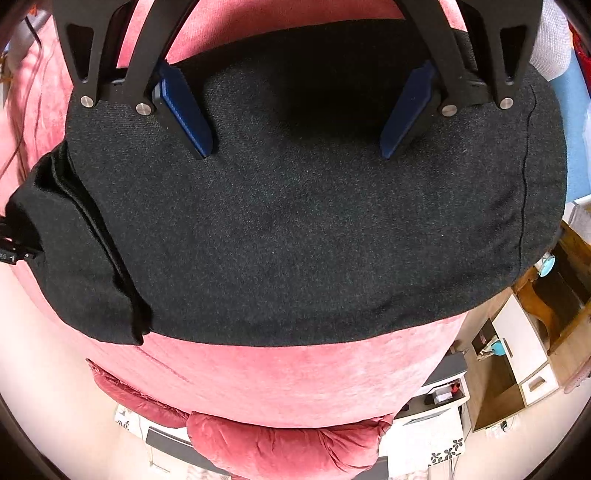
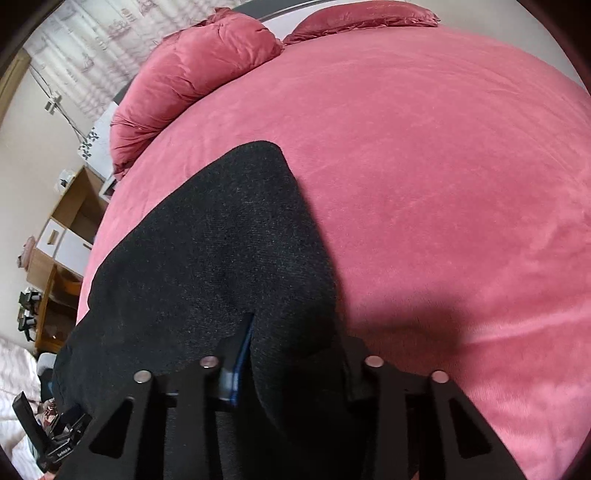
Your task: Fold large clothes
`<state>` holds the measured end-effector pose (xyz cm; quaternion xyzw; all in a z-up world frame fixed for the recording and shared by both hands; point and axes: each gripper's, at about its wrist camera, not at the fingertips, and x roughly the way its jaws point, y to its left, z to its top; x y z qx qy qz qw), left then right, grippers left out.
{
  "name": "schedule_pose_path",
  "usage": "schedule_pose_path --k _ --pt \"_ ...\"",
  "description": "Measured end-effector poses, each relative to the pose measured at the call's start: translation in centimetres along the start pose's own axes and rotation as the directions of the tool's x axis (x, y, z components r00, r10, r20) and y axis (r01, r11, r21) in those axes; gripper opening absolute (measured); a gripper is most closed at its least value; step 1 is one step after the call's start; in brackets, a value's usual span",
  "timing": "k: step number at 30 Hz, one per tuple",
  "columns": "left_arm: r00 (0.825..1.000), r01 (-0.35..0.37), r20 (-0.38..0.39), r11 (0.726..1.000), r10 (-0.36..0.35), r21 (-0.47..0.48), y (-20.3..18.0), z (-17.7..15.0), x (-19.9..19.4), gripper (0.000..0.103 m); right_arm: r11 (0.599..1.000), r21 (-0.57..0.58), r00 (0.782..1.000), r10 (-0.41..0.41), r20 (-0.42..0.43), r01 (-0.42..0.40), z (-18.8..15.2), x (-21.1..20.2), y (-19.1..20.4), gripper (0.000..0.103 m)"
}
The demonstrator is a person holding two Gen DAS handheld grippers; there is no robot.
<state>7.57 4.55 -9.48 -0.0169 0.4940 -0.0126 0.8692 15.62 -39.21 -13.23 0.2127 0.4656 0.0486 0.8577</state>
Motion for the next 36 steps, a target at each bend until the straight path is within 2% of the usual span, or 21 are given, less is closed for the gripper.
schedule_pose_path --k 4,10,14,18,22,28,32,36 --pt "1.000 0.015 -0.001 1.000 -0.015 -0.013 0.4 0.1 -0.1 0.093 1.000 0.008 1.000 0.010 0.012 -0.010 0.1 -1.4 0.8 0.026" --pt "0.999 0.052 0.014 0.998 -0.051 -0.032 2.9 -0.6 -1.4 0.093 0.999 -0.005 0.999 0.046 0.029 -0.046 0.2 -4.3 3.4 0.023" --pt "0.995 0.089 0.060 0.993 -0.085 -0.072 5.3 -1.1 -2.8 0.093 0.998 -0.028 0.998 0.059 0.029 -0.058 0.1 -6.6 7.0 0.023" --pt "0.985 0.157 0.100 0.977 -0.143 -0.145 7.5 -1.6 -4.0 0.093 0.994 -0.070 0.996 0.084 0.028 -0.081 -0.7 -8.3 11.6 0.023" --pt "0.965 0.247 0.135 0.951 -0.224 -0.186 8.0 -1.4 -5.1 0.093 0.984 -0.166 0.995 0.079 0.054 -0.069 -2.3 -8.9 16.8 0.023" --pt "0.908 0.391 0.207 0.913 -0.363 -0.114 6.6 0.9 -8.1 0.093 0.958 -0.260 0.986 0.144 0.081 -0.119 -6.1 -8.8 23.7 0.023" --pt "0.923 0.325 0.254 0.940 -0.290 -0.108 8.4 1.6 -9.5 0.093 0.942 -0.265 0.971 0.231 0.060 -0.207 -7.5 -8.6 28.1 0.021" --pt "0.939 0.263 0.279 0.943 -0.202 -0.202 13.4 -0.2 -9.5 0.093 0.898 -0.297 0.937 0.349 0.032 -0.324 -8.4 -8.9 34.0 0.021"
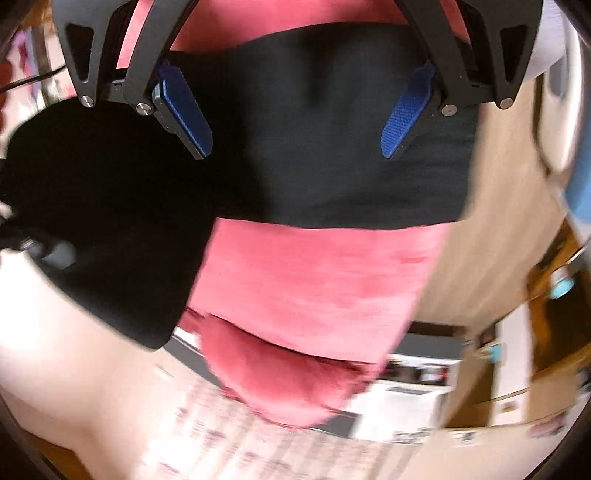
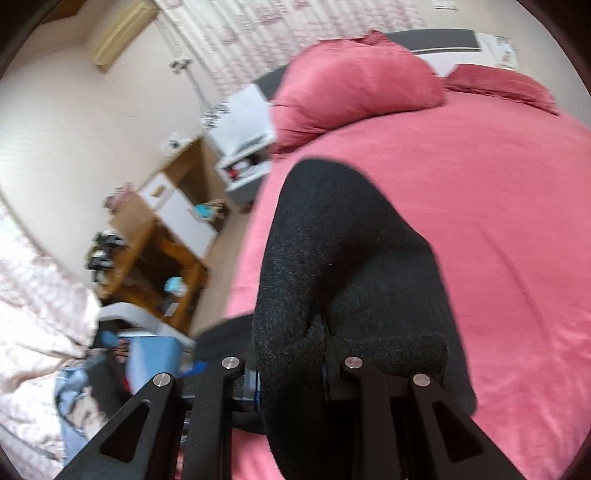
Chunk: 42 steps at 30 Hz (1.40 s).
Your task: Fold large clothes
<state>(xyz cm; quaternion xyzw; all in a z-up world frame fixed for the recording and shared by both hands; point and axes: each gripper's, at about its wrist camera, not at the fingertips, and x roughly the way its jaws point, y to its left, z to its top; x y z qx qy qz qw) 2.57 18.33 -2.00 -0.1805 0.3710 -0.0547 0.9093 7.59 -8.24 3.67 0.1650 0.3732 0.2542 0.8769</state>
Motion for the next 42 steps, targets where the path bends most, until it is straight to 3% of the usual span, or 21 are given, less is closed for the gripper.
schedule_pose_path --k 3,9,12,14,18,22,25,27,30,32,34,35,36,38,39,41,42 --pt "0.998 -0.057 0.006 0.989 0.058 -0.133 5.3 -1.2 -0.8 0.093 0.998 -0.025 0.998 0.057 -0.021 -0.057 -0.3 3.1 3.7 0.021" --pt "0.985 -0.165 -0.008 0.920 0.174 -0.357 13.3 -3.9 -2.1 0.093 0.995 -0.084 0.982 0.040 -0.182 -0.056 -5.1 12.9 8.9 0.021" --pt "0.986 -0.154 -0.014 0.878 0.166 -0.453 15.4 -4.7 -2.1 0.093 0.985 -0.166 0.951 -0.015 -0.308 -0.038 -9.0 19.0 10.2 0.023" --pt "0.988 -0.141 -0.018 0.864 0.151 -0.484 15.7 -5.0 -2.1 0.093 0.979 -0.201 0.939 -0.046 -0.341 -0.025 -11.1 21.2 10.4 0.031" --pt "0.993 -0.103 0.005 0.884 0.119 -0.457 15.1 -4.9 -2.1 0.093 0.971 -0.227 0.958 0.003 -0.286 -0.071 -12.1 19.6 11.6 0.055" --pt "0.999 0.006 0.047 0.917 0.013 -0.400 13.1 -3.9 -2.5 0.092 0.946 -0.242 0.943 0.137 -0.302 -0.215 -12.8 15.7 11.0 0.052" --pt "0.996 0.085 0.034 0.935 -0.078 -0.344 11.1 -3.0 -2.0 0.092 0.953 -0.240 0.968 0.138 -0.209 -0.187 -13.7 11.4 8.1 0.052" --pt "0.990 0.123 -0.021 0.938 -0.137 -0.323 9.9 -2.4 -0.9 0.096 0.975 -0.180 0.984 0.105 -0.141 -0.129 -14.2 8.4 4.8 0.052" --pt "0.995 0.022 -0.090 0.959 -0.049 -0.282 9.0 -1.6 1.1 0.094 0.997 0.000 0.992 0.071 -0.107 -0.071 -14.5 5.6 -0.3 0.052" --pt "0.988 0.008 -0.147 0.950 -0.057 -0.313 9.1 -1.3 2.4 0.092 0.981 0.183 0.993 0.075 -0.090 -0.058 -14.9 3.9 -4.5 0.052" --pt "0.982 -0.058 -0.187 0.957 0.004 -0.283 8.7 -1.0 2.7 0.080 0.921 0.383 0.993 0.100 -0.058 -0.070 -15.8 2.5 -8.8 0.052" --pt "0.979 -0.091 -0.202 0.963 0.039 -0.252 8.4 -1.0 2.6 0.068 0.872 0.479 0.991 0.129 -0.023 -0.103 -16.3 2.2 -10.6 0.053" --pt "0.973 -0.126 -0.219 0.969 0.078 -0.214 7.9 -1.0 2.4 0.062 0.789 0.597 0.986 0.165 0.023 -0.146 -16.9 2.1 -12.8 0.053" --pt "0.972 -0.119 -0.222 0.976 0.077 -0.184 7.3 -0.9 1.3 0.057 0.657 0.729 0.972 0.228 0.052 -0.193 -17.5 3.1 -15.3 0.053" --pt "0.973 -0.118 -0.219 0.977 0.078 -0.178 7.2 -0.9 0.7 0.057 0.561 0.797 0.959 0.271 0.080 -0.225 -17.9 4.2 -16.6 0.053" --pt "0.972 -0.131 -0.220 0.973 0.089 -0.187 7.2 -1.1 0.1 0.059 0.436 0.855 0.930 0.346 0.127 -0.280 -18.2 6.1 -17.8 0.053" --pt "0.971 -0.129 -0.224 0.972 0.083 -0.198 7.2 -1.2 0.0 0.061 0.404 0.872 0.927 0.352 0.132 -0.278 -18.3 6.8 -18.1 0.052"
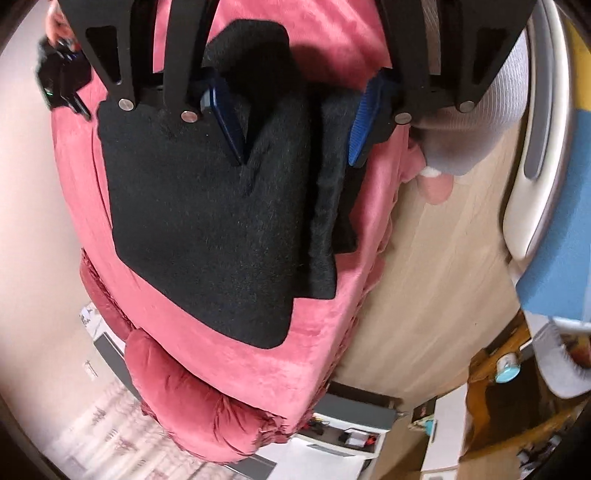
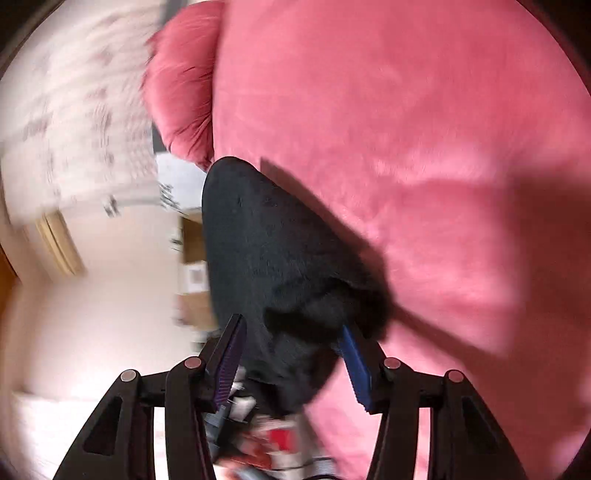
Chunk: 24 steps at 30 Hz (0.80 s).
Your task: Fold large clothes
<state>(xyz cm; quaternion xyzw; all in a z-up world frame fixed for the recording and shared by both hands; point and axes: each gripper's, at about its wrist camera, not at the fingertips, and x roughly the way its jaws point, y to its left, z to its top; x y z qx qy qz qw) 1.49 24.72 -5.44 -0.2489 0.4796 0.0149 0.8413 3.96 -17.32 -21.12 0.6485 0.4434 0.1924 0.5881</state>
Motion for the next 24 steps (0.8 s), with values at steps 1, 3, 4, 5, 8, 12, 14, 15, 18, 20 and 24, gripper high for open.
schedule_pose_path --k 1,3,4,5,8,12,14,15,18,20,24 --pt "1.000 -0.006 -0.010 1.000 0.006 -0.009 -0.1 0.0 0.2 0.061 0.999 0.032 1.000 -0.005 0.003 0.005 0.4 0.6 -0.5 0.052" --pt "0.999 -0.032 -0.028 0.999 0.032 -0.003 -0.7 0.0 0.4 0.065 0.995 0.098 1.000 -0.028 0.011 0.027 0.9 1.6 -1.3 0.048" --pt "0.998 -0.047 -0.033 0.999 0.048 0.016 -1.2 -0.2 0.5 0.066 0.991 0.133 1.000 -0.026 0.018 0.024 1.2 1.7 -1.8 0.043" --pt "0.996 -0.076 -0.040 0.996 0.078 0.051 -1.9 -0.3 0.8 0.066 0.987 0.156 0.999 -0.029 0.025 0.024 1.3 1.9 -2.2 0.040" --pt "0.984 -0.173 -0.006 0.970 0.177 0.173 -3.6 -1.0 1.4 0.036 0.995 0.078 0.998 -0.062 0.032 0.060 1.2 1.5 -1.2 0.027" --pt "0.999 -0.025 -0.040 0.988 0.031 0.152 -2.2 0.6 -0.2 0.022 0.997 -0.046 0.998 -0.062 0.020 0.063 1.0 0.5 1.9 0.021" --pt "0.992 0.120 -0.039 0.990 -0.118 0.079 -0.4 2.1 -2.2 0.021 0.986 -0.162 0.999 -0.036 0.005 0.037 0.6 -0.8 4.1 0.019" --pt "0.987 0.157 -0.027 0.985 -0.156 0.067 0.2 2.6 -3.0 0.020 0.971 -0.240 1.000 -0.023 0.005 0.024 0.1 -1.1 5.3 0.019" --pt "0.990 0.135 0.021 0.986 -0.138 0.101 1.8 3.0 -3.9 0.000 0.923 -0.384 1.000 0.018 0.015 -0.011 -1.3 -1.7 7.3 0.018" --pt "0.995 -0.090 0.057 0.982 0.081 0.164 3.4 2.2 -2.1 0.000 0.930 -0.367 0.999 -0.017 0.030 0.027 -0.9 -1.5 5.8 0.018" --pt "0.993 0.076 0.086 0.993 -0.084 0.091 4.5 -0.4 -3.1 0.006 0.951 -0.251 0.984 -0.167 0.067 0.178 1.1 -1.0 0.1 0.022"
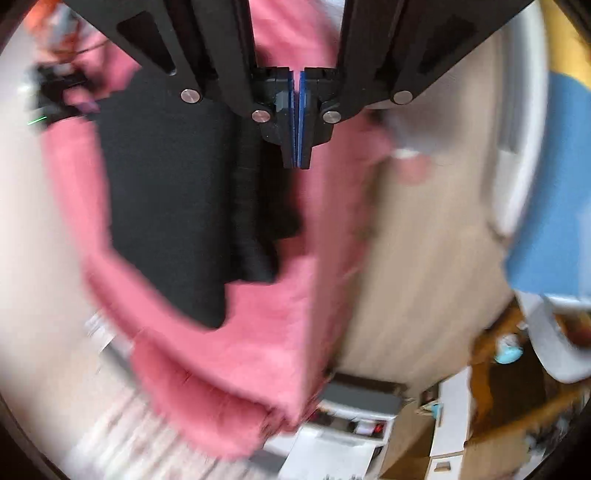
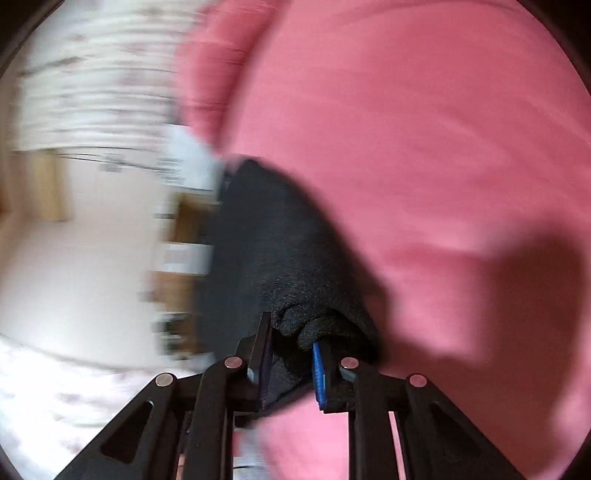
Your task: Fold large clothes
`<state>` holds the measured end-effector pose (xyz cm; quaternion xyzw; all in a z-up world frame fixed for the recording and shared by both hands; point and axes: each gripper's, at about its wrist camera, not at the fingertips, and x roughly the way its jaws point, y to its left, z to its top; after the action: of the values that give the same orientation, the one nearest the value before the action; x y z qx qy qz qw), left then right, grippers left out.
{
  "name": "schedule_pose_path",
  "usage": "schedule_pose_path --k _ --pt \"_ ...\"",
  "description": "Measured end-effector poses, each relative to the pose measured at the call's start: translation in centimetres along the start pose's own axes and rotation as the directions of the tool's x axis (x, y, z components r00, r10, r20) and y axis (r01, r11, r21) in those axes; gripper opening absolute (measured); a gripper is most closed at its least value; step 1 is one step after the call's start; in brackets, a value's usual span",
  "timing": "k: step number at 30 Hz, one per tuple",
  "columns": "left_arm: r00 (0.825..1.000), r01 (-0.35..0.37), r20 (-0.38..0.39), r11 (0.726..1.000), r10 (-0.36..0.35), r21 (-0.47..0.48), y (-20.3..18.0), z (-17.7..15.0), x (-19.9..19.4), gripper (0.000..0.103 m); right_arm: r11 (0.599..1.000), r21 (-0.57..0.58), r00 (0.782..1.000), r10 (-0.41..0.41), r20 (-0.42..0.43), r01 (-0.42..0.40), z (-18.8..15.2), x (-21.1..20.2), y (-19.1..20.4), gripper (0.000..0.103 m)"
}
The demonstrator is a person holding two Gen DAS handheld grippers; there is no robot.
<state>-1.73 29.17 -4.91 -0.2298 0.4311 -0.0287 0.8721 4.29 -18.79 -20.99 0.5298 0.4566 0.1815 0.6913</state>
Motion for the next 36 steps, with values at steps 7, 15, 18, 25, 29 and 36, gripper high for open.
schedule_pose_path --k 7,15,18,25,29,36 --pt "0.997 -0.078 0.044 0.934 0.066 0.348 -9.6 -2.4 0.5 0.089 0.999 0.030 0.999 0.038 0.005 -0.038 0.3 -0.1 0.6 0.028" --pt "0.980 -0.186 -0.010 0.929 0.199 0.320 -6.9 -1.8 4.2 0.070 0.919 -0.327 0.976 -0.213 0.052 0.218 -0.7 -2.9 6.8 0.035" --pt "0.994 -0.101 0.043 0.989 0.097 0.111 -3.7 0.6 1.9 0.075 0.885 -0.408 0.973 -0.185 0.135 0.225 0.2 -5.0 8.7 0.042" --pt "0.996 -0.039 -0.074 0.996 0.045 0.076 -3.6 2.5 4.6 0.100 0.826 -0.484 0.957 -0.228 0.182 0.289 4.7 -1.9 11.9 0.055" --pt "0.982 -0.088 -0.156 0.986 0.110 0.143 -4.0 3.0 7.2 0.101 0.823 -0.506 0.966 -0.230 0.119 0.258 6.2 0.1 11.6 0.058" --pt "0.972 0.010 -0.233 0.996 0.011 0.088 -2.0 3.6 9.5 0.103 0.835 -0.506 0.967 -0.254 -0.001 0.219 8.5 4.5 10.6 0.058"
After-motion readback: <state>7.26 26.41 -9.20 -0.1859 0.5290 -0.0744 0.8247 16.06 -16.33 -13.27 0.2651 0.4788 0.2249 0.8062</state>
